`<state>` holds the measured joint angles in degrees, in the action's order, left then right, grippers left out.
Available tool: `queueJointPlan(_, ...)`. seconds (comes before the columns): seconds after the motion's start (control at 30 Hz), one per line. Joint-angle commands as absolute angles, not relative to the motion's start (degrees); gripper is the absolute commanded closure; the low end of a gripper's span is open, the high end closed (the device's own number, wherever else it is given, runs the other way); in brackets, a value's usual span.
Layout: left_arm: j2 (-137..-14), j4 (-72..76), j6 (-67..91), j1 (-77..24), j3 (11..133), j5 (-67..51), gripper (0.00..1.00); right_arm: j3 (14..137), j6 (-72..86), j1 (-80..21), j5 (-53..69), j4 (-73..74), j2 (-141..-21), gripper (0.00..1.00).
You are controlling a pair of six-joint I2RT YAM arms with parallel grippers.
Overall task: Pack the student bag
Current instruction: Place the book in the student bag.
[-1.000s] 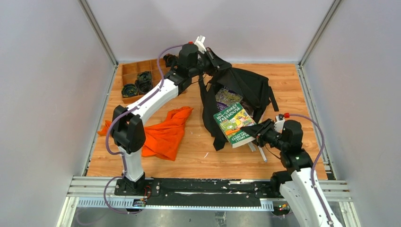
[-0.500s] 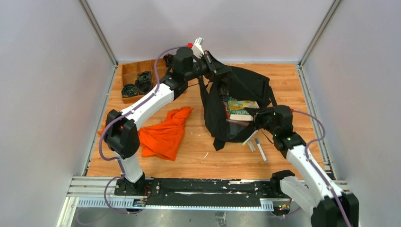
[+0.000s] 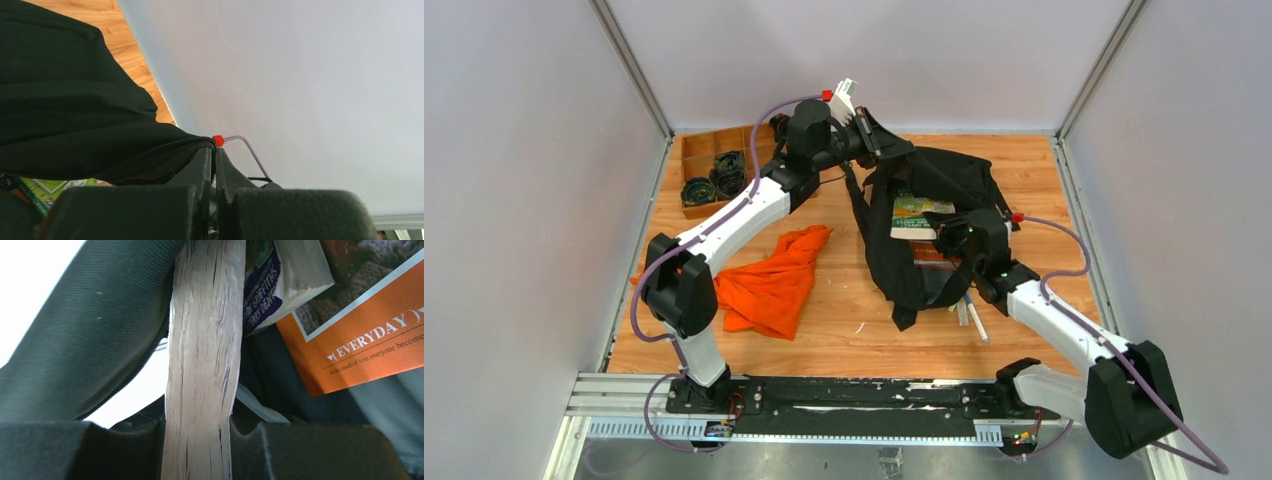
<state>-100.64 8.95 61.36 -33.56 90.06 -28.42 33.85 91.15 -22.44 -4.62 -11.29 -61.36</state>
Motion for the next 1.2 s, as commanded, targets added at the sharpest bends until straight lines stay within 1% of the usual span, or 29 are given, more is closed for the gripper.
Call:
queueJointPlan(0.0,-96.7,14.8,62.3,-33.7,91.6,-31.3,1.0,35.1,89.7,-25.6,-12.4,-19.6,-64.3,1.0)
queueJointPlan(0.17,-97.0,13.8,62.4,-33.7,91.8,-34.5,1.0,34.0,85.6,-25.4,-15.6,-26.4,-70.8,1.0)
queueJointPlan(0.47,-93.3,13.9,59.2,-33.7,85.1,-36.1,1.0,42.7,82.2,-21.1,-15.1,-28.5,-82.4,1.0)
queueJointPlan(0.57,-93.0,13.8,59.1,-33.6,83.8,-37.0,1.0,45.3,80.7,-19.0,-14.3,-27.3,-85.5,1.0)
queueJointPlan(0.6,-93.0,13.8,59.1,-33.6,83.7,-37.1,1.0,46.4,79.7,-18.6,-13.5,-26.6,-86.6,0.97)
queueJointPlan(0.7,-93.1,13.8,59.0,-33.5,83.3,-37.1,1.0,49.5,76.3,-18.0,-9.7,-21.3,-87.8,0.69)
queueJointPlan(0.73,-93.2,13.8,59.1,-33.4,83.2,-37.0,1.0,49.7,76.1,-18.1,-8.4,-19.6,-87.2,0.55)
queueJointPlan(0.77,-93.3,13.8,59.1,-33.3,83.1,-37.0,1.0,49.5,75.6,-18.1,-7.3,-18.7,-86.3,0.35)
queueJointPlan(0.8,-93.5,13.8,59.3,-33.3,83.0,-36.8,1.0,49.0,75.3,-18.3,-6.5,-18.0,-85.4,0.2)
queueJointPlan(0.83,-93.8,13.8,59.4,-33.2,82.9,-36.7,1.0,48.6,75.0,-18.4,-6.0,-17.0,-84.3,0.12)
queueJointPlan(0.93,-94.4,13.8,59.7,-32.7,82.9,-36.4,1.0,47.1,73.6,-18.7,-5.2,-12.6,-79.9,0.08)
queueJointPlan(1.17,-95.3,13.8,59.6,-32.0,82.5,-35.7,1.0,43.6,68.0,-18.7,-3.9,-2.0,-65.3,0.05)
